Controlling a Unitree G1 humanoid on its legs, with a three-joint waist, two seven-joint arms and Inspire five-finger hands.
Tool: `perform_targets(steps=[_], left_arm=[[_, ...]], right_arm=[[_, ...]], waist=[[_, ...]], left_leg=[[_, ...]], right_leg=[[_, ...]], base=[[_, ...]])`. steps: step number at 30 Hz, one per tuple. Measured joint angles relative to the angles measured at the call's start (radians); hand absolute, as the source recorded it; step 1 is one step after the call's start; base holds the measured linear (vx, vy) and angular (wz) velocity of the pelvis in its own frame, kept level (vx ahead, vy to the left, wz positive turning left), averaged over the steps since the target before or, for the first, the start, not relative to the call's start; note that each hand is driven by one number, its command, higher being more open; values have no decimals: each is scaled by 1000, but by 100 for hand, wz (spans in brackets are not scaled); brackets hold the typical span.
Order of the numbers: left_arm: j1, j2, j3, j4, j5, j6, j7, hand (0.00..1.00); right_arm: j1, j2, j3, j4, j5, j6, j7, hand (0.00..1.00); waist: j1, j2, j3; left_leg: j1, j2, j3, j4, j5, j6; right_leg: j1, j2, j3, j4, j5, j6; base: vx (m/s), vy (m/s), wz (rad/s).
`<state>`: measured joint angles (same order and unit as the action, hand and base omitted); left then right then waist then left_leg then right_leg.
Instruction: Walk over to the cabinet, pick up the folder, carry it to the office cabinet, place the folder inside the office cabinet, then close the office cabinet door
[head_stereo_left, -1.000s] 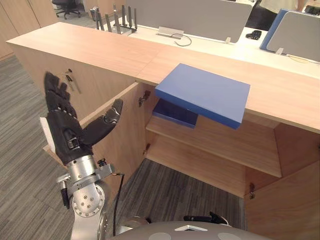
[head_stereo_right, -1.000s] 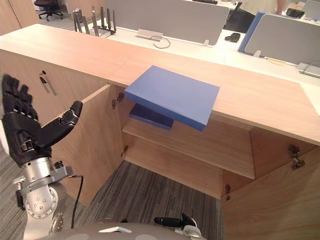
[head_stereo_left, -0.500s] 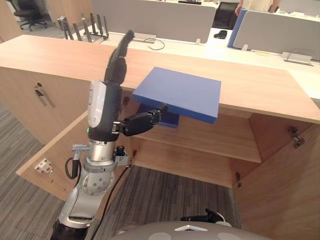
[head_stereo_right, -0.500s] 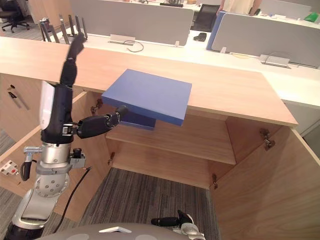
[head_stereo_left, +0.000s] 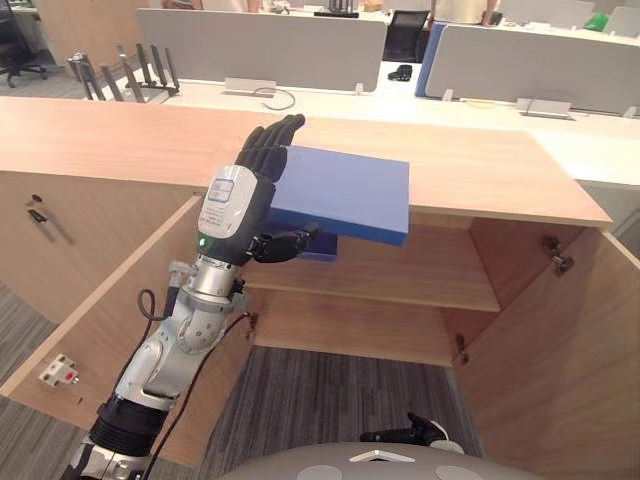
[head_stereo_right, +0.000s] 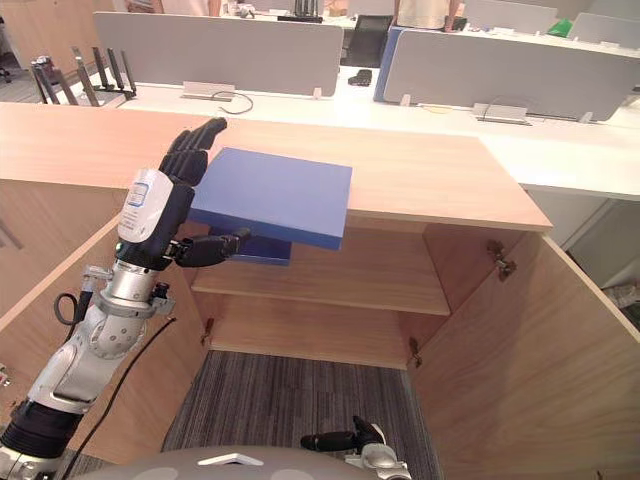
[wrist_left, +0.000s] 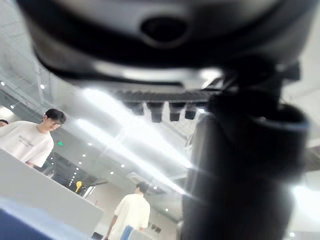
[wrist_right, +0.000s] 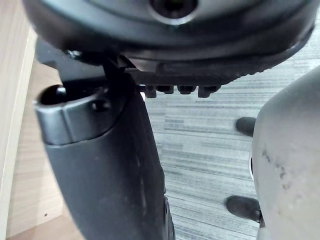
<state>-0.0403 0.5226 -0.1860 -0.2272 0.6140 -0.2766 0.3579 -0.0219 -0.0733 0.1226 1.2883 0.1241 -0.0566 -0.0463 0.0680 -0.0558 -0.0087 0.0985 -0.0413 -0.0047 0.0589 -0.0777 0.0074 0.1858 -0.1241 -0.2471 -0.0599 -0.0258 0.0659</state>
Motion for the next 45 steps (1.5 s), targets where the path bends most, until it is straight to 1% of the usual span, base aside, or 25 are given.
perform_targets(steps=[4,8,11,12,17,22,27,29,31,32,37,39,45], left_arm=[[-24,36,-19,67,32,1,-1,100],[-79,73,-60,113,60,0,-35,100],[-80,85,-76,114,60,-4,-59,100],[-80,86,-79,121,59,-8,-74,100],[-80,110,-100,150,57,-9,-100,100],[-80,124,-115,166,57,-11,-103,100],[-85,134,-118,218,57,-10,-110,100],[-121,160,-147,260,59,-8,-113,100],[-137,173,-154,279,66,-5,-114,100],[-155,185,-163,296,73,-7,-112,100],[-222,241,-188,328,262,3,-49,100],[-244,245,-193,337,301,9,-24,100],[-314,271,-193,338,345,41,21,100]], right_arm=[[5,0,-27,-10,0,1,1,100],[5,0,-37,-11,-1,1,4,100],[4,0,-44,-12,-1,1,9,100],[4,0,-44,-17,-1,1,11,100],[6,0,-44,-27,-2,2,14,100],[5,-2,-44,-27,-2,3,15,100],[-1,-2,-44,-28,-2,3,15,100],[0,-2,-45,-27,-2,3,15,100],[0,-2,-45,-28,-2,3,16,100],[0,-2,-46,-28,-2,3,16,100],[-2,-3,-53,-29,-2,2,16,100],[-3,-3,-54,-29,-2,2,15,100],[-3,-3,-66,-28,-3,2,12,100]], waist=[[-18,0,-4],[-23,0,-5],[-31,1,-5],[-41,1,-5],[-50,1,-5],[-53,3,-5],[-72,5,-6],[-71,5,-6],[-72,5,-5],[-72,6,-5],[-74,13,-1],[-75,14,-1],[-78,15,0]], left_leg=[[17,-3,10,-25,4,5],[23,-4,13,-34,4,5],[34,-4,18,-44,4,5],[35,-4,22,-46,4,5],[44,-6,35,-55,5,6],[50,-11,39,-68,9,12],[50,-17,40,-69,10,14],[50,-17,42,-69,10,15],[50,-17,47,-69,11,15],[50,-17,48,-70,11,16],[50,-17,58,-81,18,19],[50,-18,59,-81,18,19],[50,-18,60,-82,18,19]], right_leg=[[7,-1,8,-15,5,-1],[7,-2,8,-16,5,-1],[10,-3,8,-16,6,-2],[9,-4,9,-17,7,-4],[8,-6,16,-17,8,-4],[7,-10,20,-18,9,-2],[6,-16,18,-18,15,6],[5,-18,18,-18,17,10],[4,-18,19,-18,18,12],[2,-18,21,-18,19,12],[-8,-18,31,-18,22,17],[-9,-18,33,-18,22,18],[-10,-18,33,-18,23,17]], base=[[34,19,-8],[28,7,-4],[8,-3,-6],[-12,-4,-6],[-29,-6,-9],[-9,-2,-3],[0,0,0],[-33,-14,-3],[-41,-19,-5],[-51,-26,-7],[-34,-20,-6],[-12,-9,-2],[0,0,0]])
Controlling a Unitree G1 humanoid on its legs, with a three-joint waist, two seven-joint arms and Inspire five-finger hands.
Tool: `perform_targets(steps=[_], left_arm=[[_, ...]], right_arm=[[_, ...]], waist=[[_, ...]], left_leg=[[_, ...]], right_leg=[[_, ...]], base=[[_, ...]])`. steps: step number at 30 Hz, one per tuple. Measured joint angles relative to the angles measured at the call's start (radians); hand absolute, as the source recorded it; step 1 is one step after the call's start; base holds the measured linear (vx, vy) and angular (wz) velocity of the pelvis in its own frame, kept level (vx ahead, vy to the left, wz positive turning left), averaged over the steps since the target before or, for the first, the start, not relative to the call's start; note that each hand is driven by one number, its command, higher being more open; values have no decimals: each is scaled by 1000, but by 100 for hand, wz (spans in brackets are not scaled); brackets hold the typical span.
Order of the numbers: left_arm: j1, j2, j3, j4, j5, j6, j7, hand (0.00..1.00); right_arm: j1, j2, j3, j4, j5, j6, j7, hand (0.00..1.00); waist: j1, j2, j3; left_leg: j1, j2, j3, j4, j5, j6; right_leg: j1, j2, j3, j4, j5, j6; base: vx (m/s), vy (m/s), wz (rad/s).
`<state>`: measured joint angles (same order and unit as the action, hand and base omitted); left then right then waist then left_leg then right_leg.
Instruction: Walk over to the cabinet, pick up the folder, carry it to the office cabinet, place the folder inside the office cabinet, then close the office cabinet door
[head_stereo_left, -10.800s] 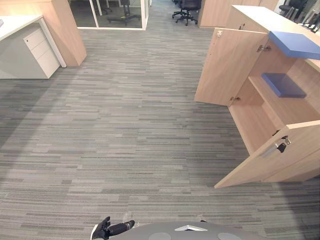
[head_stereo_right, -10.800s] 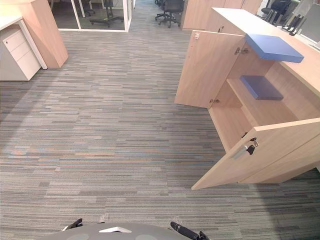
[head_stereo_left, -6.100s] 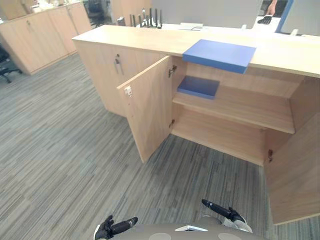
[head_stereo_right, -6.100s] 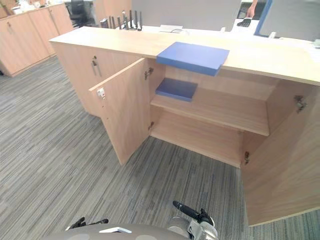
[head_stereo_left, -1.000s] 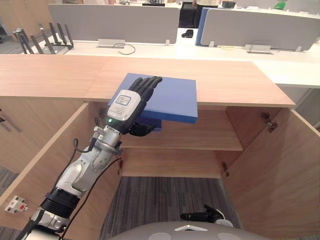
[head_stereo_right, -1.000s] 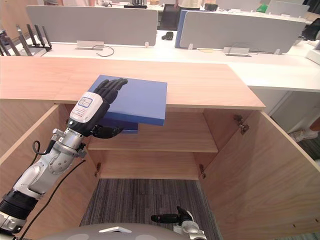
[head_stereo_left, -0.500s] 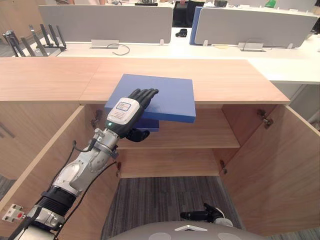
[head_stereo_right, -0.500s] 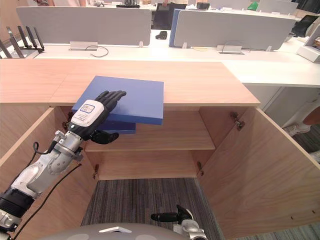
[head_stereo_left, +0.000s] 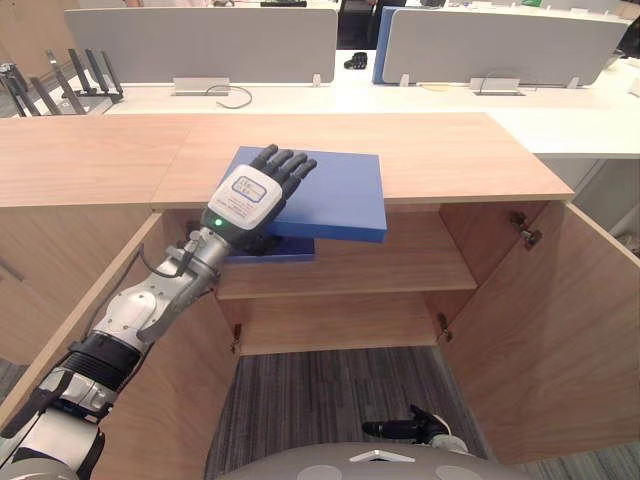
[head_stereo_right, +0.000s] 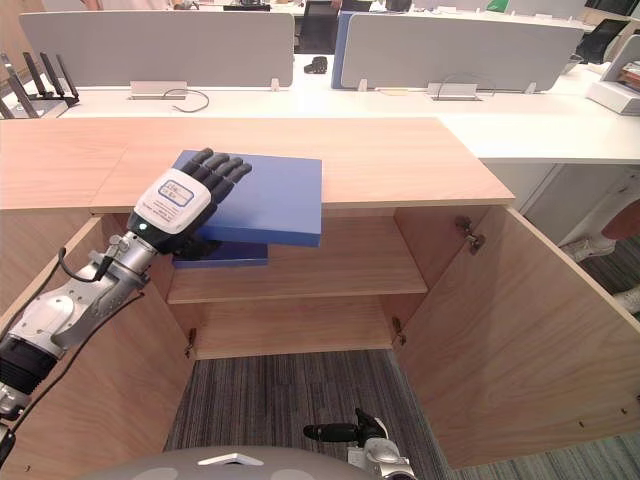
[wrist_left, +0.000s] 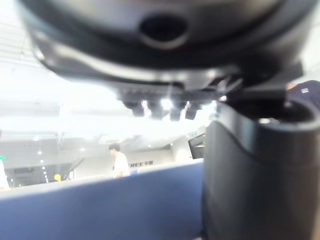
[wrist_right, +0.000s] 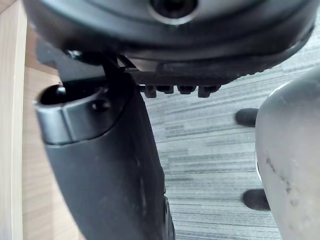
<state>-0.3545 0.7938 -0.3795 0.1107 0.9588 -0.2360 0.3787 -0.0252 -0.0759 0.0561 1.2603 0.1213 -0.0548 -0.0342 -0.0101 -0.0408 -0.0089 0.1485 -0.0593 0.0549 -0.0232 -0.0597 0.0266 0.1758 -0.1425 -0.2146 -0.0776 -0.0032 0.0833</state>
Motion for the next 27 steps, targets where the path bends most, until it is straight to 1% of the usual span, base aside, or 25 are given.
perform_targets(steps=[3,4,7,12,15,20,25,27], left_arm=[[-12,9,0,0,5,9,13,100],[-11,9,0,0,7,9,13,0],[-11,9,-2,0,33,8,13,0],[-8,9,-8,6,34,2,13,0],[-3,0,-8,41,34,1,12,0],[-2,-14,-1,45,34,1,39,0],[1,-26,10,48,36,14,34,0],[4,-43,21,53,34,20,35,0]], right_arm=[[0,0,-8,0,0,0,-1,100],[-1,0,-8,0,-1,0,-2,100],[-2,0,-12,0,-36,0,-4,100],[-3,0,-12,-1,-38,-1,-6,100],[-8,0,-12,-1,-39,-1,-6,100],[-8,-1,-7,-1,-39,-1,-14,100],[-8,-3,-4,-1,-40,0,-14,100],[-8,-3,-4,-1,-41,0,-14,100]], waist=[[-6,2,0],[-8,2,0],[-16,2,0],[-18,2,0],[-19,2,0],[-20,3,1],[-20,1,1],[-18,-1,2]], left_leg=[[0,0,1,0,0,0],[1,0,2,0,0,0],[2,0,6,0,0,0],[4,-1,9,0,1,2],[6,-1,9,0,2,2],[34,-1,16,-21,4,5],[40,-3,21,-35,10,8],[40,-4,20,-35,10,8]], right_leg=[[0,0,0,0,3,-2],[0,0,0,0,4,-3],[0,-1,0,0,8,-5],[0,-2,0,-1,8,-4],[2,-2,0,-1,8,-4],[17,-1,0,-2,8,-4],[14,-2,0,-5,8,-4],[15,-2,-1,-5,8,-4]], base=[[-22,-15,-1],[-40,-22,-3],[-38,-18,-3],[-29,-14,-1],[-10,-9,0],[-7,-3,-3],[-19,-9,-3],[0,0,0]])
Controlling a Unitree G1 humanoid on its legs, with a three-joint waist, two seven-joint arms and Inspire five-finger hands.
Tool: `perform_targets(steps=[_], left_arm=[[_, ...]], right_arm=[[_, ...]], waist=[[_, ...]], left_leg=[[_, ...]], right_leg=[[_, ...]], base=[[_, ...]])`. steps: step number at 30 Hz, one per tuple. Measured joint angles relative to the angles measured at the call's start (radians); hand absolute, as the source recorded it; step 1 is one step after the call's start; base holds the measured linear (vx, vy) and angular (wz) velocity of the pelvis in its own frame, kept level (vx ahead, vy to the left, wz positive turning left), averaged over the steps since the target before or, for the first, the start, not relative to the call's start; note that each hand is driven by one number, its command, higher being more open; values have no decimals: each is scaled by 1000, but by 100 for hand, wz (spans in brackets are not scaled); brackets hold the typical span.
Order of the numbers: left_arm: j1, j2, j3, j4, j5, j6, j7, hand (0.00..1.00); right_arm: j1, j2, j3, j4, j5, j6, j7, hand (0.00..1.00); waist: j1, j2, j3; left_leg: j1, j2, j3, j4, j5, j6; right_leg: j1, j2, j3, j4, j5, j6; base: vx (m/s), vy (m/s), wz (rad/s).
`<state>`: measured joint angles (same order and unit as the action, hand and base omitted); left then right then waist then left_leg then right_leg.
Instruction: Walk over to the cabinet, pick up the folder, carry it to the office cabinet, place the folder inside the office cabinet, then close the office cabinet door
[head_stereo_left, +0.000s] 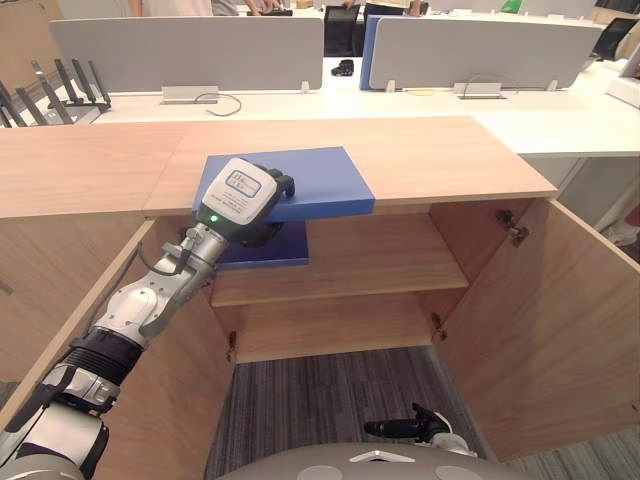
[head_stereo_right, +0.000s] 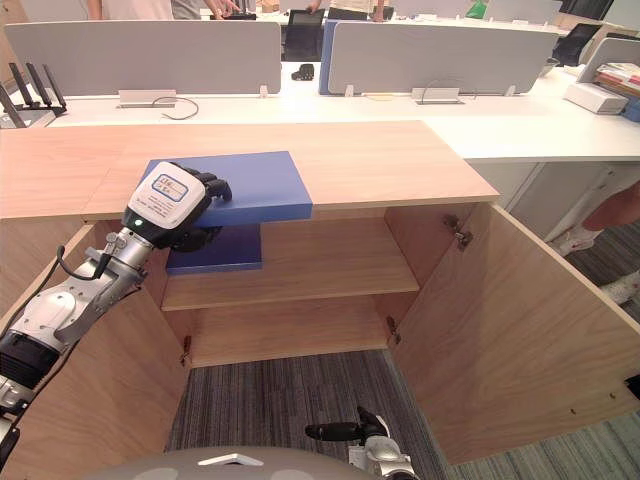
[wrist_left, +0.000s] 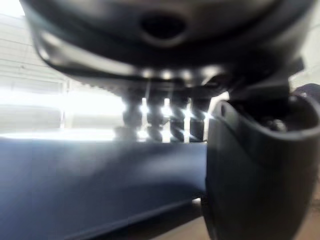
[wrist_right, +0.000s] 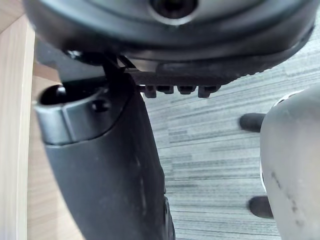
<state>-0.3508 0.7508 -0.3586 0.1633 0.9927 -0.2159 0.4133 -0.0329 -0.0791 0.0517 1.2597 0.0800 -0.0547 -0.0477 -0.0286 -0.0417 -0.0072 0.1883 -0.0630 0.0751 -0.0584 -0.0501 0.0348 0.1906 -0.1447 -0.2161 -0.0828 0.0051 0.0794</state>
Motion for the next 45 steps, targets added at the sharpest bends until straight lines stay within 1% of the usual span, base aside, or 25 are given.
perform_targets(steps=[7,9,10,12,15,18,19,22,25,31,33,35,38,41,42,45], left_arm=[[10,-21,26,4,-1,2,-5,0],[30,-53,63,-9,-2,4,-8,0],[59,-79,92,-36,-8,11,-11,0],[113,-137,143,-120,-41,25,-12,0],[165,-186,171,-237,-120,23,-11,0],[169,-245,170,-333,-174,19,-11,0],[173,-259,170,-377,-208,15,-10,0],[186,-270,170,-467,-246,-3,-4,0],[195,-273,166,-536,-246,-39,-1,0],[195,-275,165,-616,-250,-52,24,0],[195,-287,165,-640,-274,-57,26,0],[195,-327,166,-657,-335,-68,40,0],[195,-374,169,-666,-396,-65,65,0],[195,-404,181,-666,-403,-56,86,0],[195,-413,191,-666,-403,-43,99,0],[195,-428,210,-666,-404,-39,106,0]], right_arm=[[-1,-2,0,-7,-34,0,1,100],[-1,-2,0,-7,-34,0,1,100],[-1,-2,0,-10,-33,0,1,100],[1,-2,-1,-9,-33,0,0,100],[5,-2,-3,-9,-32,0,-1,100],[17,-2,-6,-5,-32,0,0,100],[15,-2,-7,1,-32,0,0,100],[15,-1,-9,3,-30,-1,0,100],[12,-1,-9,7,-29,-1,0,100],[0,-4,0,33,-23,-3,0,100],[-3,-6,12,37,-22,-3,-1,100],[-10,-7,42,37,-19,-4,-2,100],[-11,-5,85,37,-17,-4,-2,100],[-13,-4,119,37,-17,-5,-2,100],[-14,-3,137,36,-17,-5,-2,100],[-16,-2,162,33,-17,-11,-2,100]], waist=[[-2,-2,2],[-2,-2,2],[-2,-2,2],[2,-5,3],[8,-7,5],[26,-11,6],[27,-12,7],[26,-12,7],[26,-11,7],[27,-2,0],[30,1,-4],[36,4,-10],[44,1,-22],[52,-2,-24],[54,-3,-24],[53,-3,-25]], left_leg=[[1,0,0,1,0,0],[1,0,0,0,0,0],[1,0,0,0,0,0],[0,1,-1,0,0,0],[0,1,-6,0,0,0],[-4,0,-9,3,0,1],[-4,0,-11,4,0,0],[-5,1,-10,6,-2,-2],[-8,2,-10,18,-8,-5],[-8,5,-13,24,-14,-12],[-8,5,-14,25,-14,-11],[-10,5,-16,25,-14,-11],[-20,5,-17,31,-14,-11],[-25,5,-19,39,-16,-10],[-25,5,-21,40,-17,-10],[-25,5,-19,40,-17,-10]], right_leg=[[1,0,0,5,0,1],[1,0,0,5,0,1],[0,0,0,5,0,1],[0,0,-2,5,0,1],[2,0,-8,5,0,1],[2,-2,-5,5,0,1],[3,-2,-3,5,0,1],[3,-2,2,5,0,1],[5,-2,2,6,0,1],[1,-1,2,28,-15,1],[1,-1,2,28,-16,0],[1,-1,2,28,-16,0],[-1,-1,2,28,-16,0],[-2,-1,2,29,-16,0],[-6,-1,2,29,-16,-1],[-7,-1,4,30,-16,-1]], base=[[-27,-26,0],[-44,-34,0],[-36,-34,-1],[-25,-33,2],[-16,-25,4],[-33,-30,4],[-46,-32,2],[-13,-10,0],[0,0,0],[-26,-28,2],[-10,-14,2],[0,0,0],[-4,-9,1],[-26,-22,2],[-57,-29,2],[-46,-24,-1]])
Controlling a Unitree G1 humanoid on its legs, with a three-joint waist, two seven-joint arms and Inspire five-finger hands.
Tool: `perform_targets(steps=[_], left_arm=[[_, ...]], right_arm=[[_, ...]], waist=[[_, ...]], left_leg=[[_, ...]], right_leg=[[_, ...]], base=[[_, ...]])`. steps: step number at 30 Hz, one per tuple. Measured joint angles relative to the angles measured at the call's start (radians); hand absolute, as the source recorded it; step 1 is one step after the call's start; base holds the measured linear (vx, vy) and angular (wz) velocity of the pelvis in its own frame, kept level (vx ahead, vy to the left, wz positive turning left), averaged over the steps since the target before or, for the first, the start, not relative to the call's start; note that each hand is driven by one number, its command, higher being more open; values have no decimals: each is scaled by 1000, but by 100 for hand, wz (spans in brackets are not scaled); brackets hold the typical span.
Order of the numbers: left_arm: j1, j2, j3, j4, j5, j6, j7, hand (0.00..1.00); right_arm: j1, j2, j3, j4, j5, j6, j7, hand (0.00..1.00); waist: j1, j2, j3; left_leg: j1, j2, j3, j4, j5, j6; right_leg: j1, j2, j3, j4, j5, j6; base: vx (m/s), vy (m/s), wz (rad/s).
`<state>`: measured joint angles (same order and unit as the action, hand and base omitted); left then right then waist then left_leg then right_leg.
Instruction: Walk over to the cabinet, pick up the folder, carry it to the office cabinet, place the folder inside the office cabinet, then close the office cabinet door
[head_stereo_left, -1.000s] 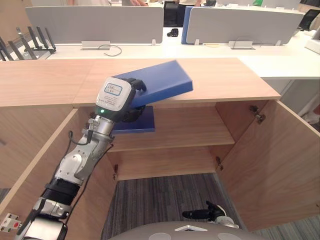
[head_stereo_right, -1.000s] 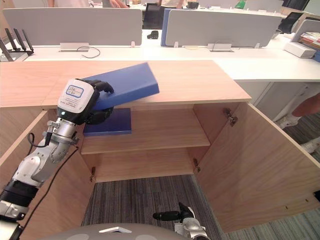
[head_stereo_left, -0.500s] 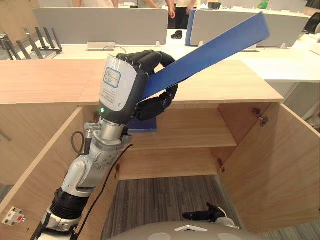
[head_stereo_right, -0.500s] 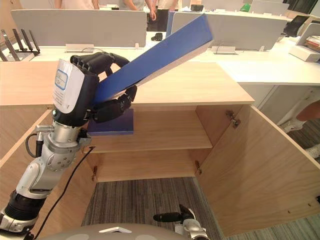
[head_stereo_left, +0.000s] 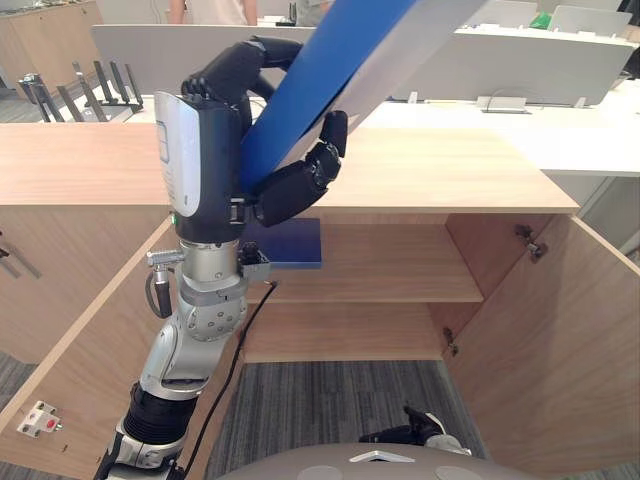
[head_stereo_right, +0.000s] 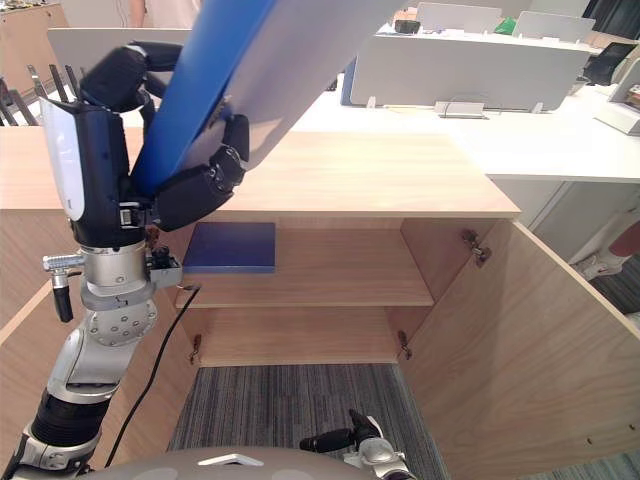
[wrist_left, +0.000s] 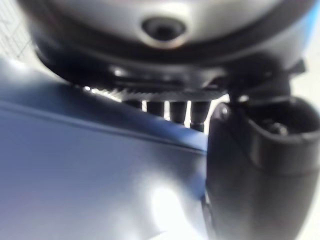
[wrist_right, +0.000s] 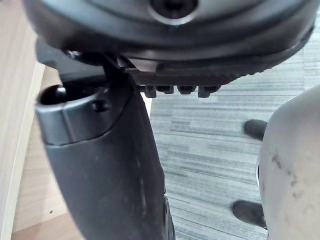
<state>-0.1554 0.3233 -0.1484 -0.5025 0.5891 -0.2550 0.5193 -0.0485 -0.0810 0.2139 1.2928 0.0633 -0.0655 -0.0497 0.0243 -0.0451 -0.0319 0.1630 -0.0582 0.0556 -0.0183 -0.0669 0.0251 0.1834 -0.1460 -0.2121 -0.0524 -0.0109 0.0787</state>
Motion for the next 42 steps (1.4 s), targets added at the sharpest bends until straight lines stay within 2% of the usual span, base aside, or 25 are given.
perform_targets(steps=[6,8,12,14,17,23,26,28,33,38,42], left_arm=[[0,-27,27,0,-69,-2,0,0],[0,-54,79,0,-97,-2,4,0],[0,-55,153,-7,-114,13,37,0],[0,-55,203,-35,-110,22,70,0],[-9,-54,249,-104,-107,24,117,0],[-115,-52,276,-177,-108,1,156,0],[-119,-52,289,-176,-111,-23,155,0],[-119,-52,293,-175,-112,-23,153,0],[-119,-58,331,-171,-121,-27,142,0],[-113,-101,352,-124,-286,-68,81,0],[-108,-136,355,-82,-412,-85,41,0]], right_arm=[[22,3,73,-61,1,2,1,100],[68,6,83,-206,24,2,9,100],[138,4,80,-484,107,-5,21,100],[176,-1,69,-677,153,-24,24,100],[199,-3,56,-844,239,-68,50,100],[217,-4,17,-972,463,-105,136,100],[235,-3,6,-1004,593,-109,173,100],[236,-3,-1,-1009,639,-111,185,100],[264,-1,-28,-1079,879,-121,272,100],[264,7,-99,-1234,1083,-127,351,100],[179,17,-163,-1342,1142,-197,388,100]], waist=[[0,-2,-21],[-2,-2,-21],[-10,-3,-22],[-24,-3,-22],[-29,-6,-24],[-33,-11,-28],[-35,-6,-26],[-38,-5,-26],[-55,3,-23],[-51,11,-23],[-51,13,-23]], left_leg=[[-14,1,3,1,0,0],[-15,3,15,0,0,0],[-15,6,27,0,-3,1],[-15,7,29,2,-9,2],[-16,10,44,16,-24,2],[-17,9,51,18,-30,4],[-17,8,51,18,-31,5],[-18,8,51,18,-32,6],[-18,7,52,18,-32,6],[-18,7,53,18,-32,7],[-17,7,53,23,-32,7]], right_leg=[[-15,1,2,-1,0,0],[-23,3,18,-1,0,0],[-25,8,27,2,2,0],[-28,9,28,2,2,0],[-30,11,43,2,2,0],[-34,11,49,1,2,0],[-35,11,49,0,2,0],[-35,10,50,0,2,0],[-36,10,51,0,1,0],[-36,10,52,0,1,0],[-34,10,53,0,1,0]], base=[[-13,-13,-1],[-10,-19,-15],[-1,-19,-10],[-31,-25,-3],[1,-11,-14],[11,-3,-4],[0,0,0],[-9,-17,0],[-24,-27,-1],[-27,-36,-1],[-26,-31,0]])
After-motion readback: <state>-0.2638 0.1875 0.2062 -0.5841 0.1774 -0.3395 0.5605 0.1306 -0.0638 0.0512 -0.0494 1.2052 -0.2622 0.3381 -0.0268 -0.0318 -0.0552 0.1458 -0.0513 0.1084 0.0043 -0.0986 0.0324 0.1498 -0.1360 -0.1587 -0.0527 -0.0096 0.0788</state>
